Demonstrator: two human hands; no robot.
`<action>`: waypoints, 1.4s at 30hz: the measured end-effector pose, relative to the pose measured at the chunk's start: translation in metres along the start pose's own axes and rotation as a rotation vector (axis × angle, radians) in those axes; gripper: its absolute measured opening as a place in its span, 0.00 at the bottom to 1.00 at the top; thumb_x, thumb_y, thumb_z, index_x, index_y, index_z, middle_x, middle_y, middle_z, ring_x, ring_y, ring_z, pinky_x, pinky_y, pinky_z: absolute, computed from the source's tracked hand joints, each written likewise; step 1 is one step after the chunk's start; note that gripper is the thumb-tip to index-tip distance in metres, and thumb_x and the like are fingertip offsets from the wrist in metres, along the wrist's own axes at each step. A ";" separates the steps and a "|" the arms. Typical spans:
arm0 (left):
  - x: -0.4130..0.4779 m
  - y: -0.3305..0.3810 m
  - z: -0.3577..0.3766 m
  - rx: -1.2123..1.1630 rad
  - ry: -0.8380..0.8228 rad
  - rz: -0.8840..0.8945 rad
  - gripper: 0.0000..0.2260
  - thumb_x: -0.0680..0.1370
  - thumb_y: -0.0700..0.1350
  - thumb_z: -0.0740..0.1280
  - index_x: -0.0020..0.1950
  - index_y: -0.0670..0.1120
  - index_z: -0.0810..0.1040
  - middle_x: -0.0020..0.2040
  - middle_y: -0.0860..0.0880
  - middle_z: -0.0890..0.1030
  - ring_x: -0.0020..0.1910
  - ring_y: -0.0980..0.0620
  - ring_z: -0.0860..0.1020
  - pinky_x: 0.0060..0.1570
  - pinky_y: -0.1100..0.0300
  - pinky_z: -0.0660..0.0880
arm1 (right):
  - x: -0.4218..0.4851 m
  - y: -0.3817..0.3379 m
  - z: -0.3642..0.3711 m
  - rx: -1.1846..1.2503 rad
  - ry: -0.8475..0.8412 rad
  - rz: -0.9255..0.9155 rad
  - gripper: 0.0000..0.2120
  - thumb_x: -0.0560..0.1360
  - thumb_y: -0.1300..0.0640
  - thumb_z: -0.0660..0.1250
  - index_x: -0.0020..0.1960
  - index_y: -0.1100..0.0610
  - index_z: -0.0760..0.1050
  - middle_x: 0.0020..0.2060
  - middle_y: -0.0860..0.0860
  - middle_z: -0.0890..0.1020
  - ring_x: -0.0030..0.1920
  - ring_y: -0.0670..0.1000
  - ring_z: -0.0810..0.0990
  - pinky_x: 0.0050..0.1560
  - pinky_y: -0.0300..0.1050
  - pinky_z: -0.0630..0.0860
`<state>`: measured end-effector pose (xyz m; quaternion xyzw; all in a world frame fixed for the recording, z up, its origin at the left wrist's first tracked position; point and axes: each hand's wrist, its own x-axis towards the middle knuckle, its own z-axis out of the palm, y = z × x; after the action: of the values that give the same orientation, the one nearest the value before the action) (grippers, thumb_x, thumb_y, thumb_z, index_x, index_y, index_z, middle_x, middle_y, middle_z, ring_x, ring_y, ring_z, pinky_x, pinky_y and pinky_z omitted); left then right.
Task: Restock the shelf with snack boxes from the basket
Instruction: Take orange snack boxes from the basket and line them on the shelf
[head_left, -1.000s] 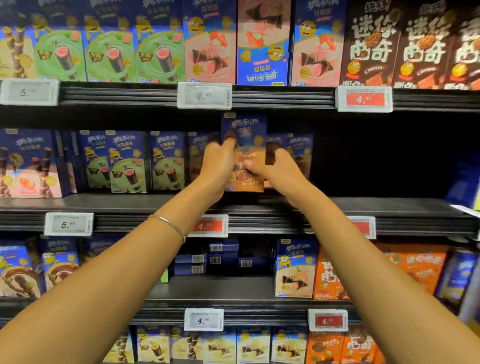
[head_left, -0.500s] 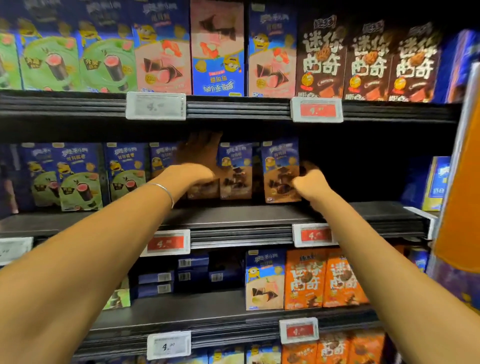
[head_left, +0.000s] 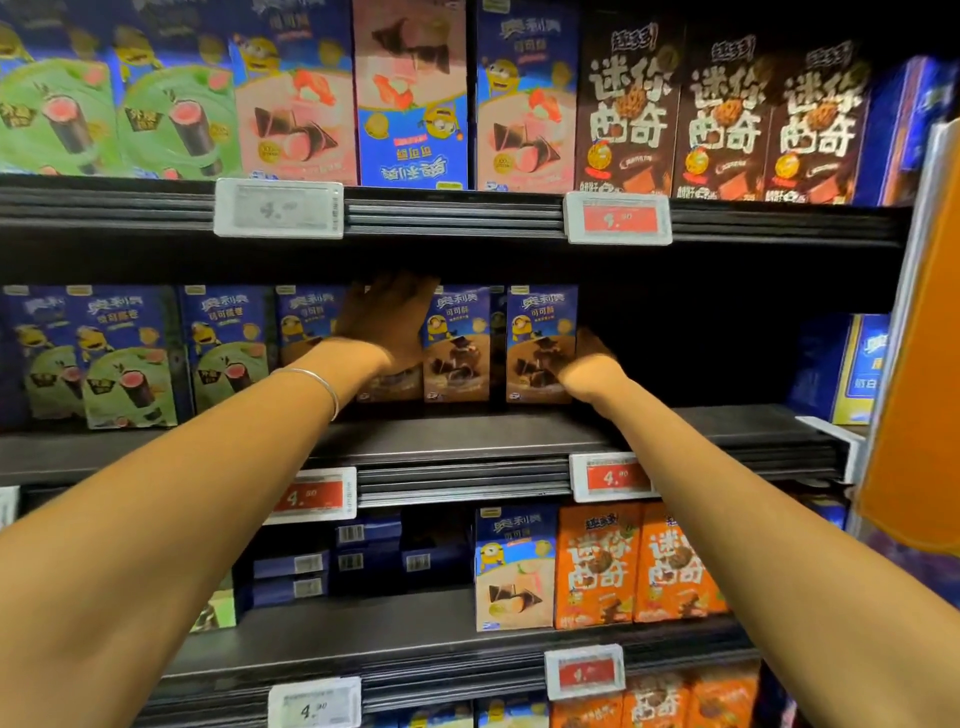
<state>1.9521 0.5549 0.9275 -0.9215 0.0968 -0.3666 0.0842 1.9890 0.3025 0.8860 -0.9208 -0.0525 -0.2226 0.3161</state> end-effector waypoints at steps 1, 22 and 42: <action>0.001 0.001 0.000 0.019 -0.002 0.000 0.47 0.77 0.65 0.73 0.87 0.53 0.51 0.86 0.43 0.57 0.83 0.36 0.57 0.78 0.37 0.61 | 0.002 0.000 0.002 -0.003 -0.001 0.004 0.24 0.83 0.53 0.64 0.76 0.58 0.64 0.73 0.58 0.71 0.70 0.59 0.71 0.69 0.49 0.69; 0.015 0.011 0.009 0.187 0.014 -0.019 0.44 0.73 0.61 0.78 0.81 0.46 0.62 0.78 0.39 0.67 0.76 0.34 0.66 0.71 0.40 0.67 | 0.033 -0.001 0.026 -0.003 0.048 0.154 0.29 0.79 0.49 0.69 0.75 0.59 0.63 0.68 0.60 0.76 0.66 0.63 0.76 0.58 0.51 0.75; 0.011 0.018 -0.001 0.116 -0.012 -0.113 0.48 0.75 0.58 0.77 0.85 0.45 0.54 0.82 0.38 0.61 0.80 0.33 0.59 0.77 0.33 0.57 | 0.018 -0.012 0.015 0.248 0.083 0.168 0.29 0.76 0.47 0.73 0.72 0.58 0.71 0.68 0.58 0.77 0.66 0.60 0.77 0.63 0.50 0.75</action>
<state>1.9573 0.5350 0.9313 -0.9213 0.0229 -0.3701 0.1171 2.0077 0.3198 0.8901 -0.8659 0.0108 -0.2251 0.4466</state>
